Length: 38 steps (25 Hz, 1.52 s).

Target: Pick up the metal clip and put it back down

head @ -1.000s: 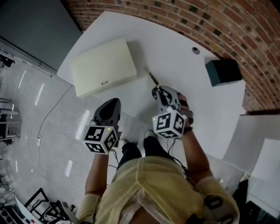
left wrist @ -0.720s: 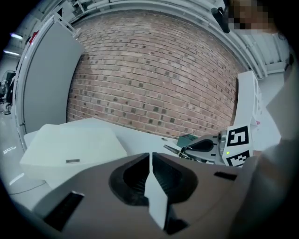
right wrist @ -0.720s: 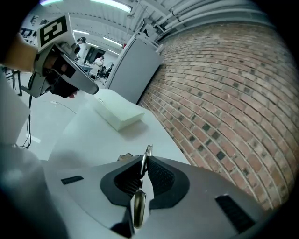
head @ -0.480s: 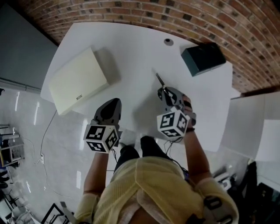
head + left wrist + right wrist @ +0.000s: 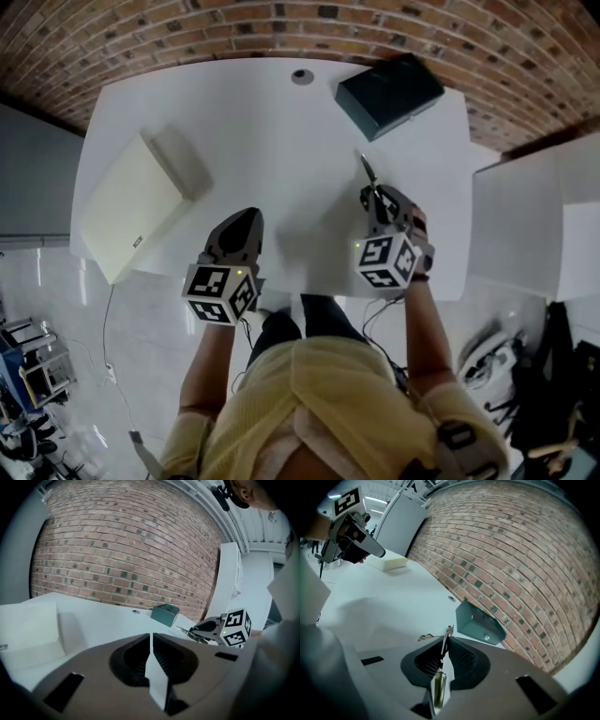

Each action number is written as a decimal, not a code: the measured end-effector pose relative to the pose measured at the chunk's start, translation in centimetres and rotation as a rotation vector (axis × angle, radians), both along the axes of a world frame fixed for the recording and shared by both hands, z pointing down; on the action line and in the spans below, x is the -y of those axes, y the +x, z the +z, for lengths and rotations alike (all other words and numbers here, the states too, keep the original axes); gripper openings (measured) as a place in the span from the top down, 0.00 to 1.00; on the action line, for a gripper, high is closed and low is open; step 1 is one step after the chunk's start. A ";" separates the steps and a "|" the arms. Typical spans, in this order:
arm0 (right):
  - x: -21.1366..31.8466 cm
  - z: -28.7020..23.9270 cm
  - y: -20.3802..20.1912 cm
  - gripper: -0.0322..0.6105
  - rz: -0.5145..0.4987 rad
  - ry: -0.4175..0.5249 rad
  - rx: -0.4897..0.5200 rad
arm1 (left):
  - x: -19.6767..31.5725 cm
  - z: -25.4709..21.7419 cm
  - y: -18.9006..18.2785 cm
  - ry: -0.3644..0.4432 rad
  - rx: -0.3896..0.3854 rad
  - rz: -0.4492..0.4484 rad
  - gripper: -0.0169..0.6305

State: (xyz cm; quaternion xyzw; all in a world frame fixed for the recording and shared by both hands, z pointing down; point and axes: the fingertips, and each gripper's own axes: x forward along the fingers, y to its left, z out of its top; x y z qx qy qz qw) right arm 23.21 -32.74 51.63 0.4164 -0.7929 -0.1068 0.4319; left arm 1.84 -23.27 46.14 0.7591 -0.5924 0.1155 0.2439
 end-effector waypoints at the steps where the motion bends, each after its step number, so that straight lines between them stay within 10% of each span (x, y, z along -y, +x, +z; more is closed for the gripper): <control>1: 0.1 0.2 0.9 0.91 0.019 0.000 -0.003 | 0.3 0.2 0.6 -0.003 0.001 0.012 0.94; 17: 0.0 2.4 13.3 0.91 0.290 0.015 -0.075 | 2.4 2.0 5.3 -0.047 0.026 0.104 0.94; 38: -1.2 4.4 13.2 0.91 0.263 0.007 -0.090 | 1.6 2.5 5.6 -0.049 0.037 0.116 0.94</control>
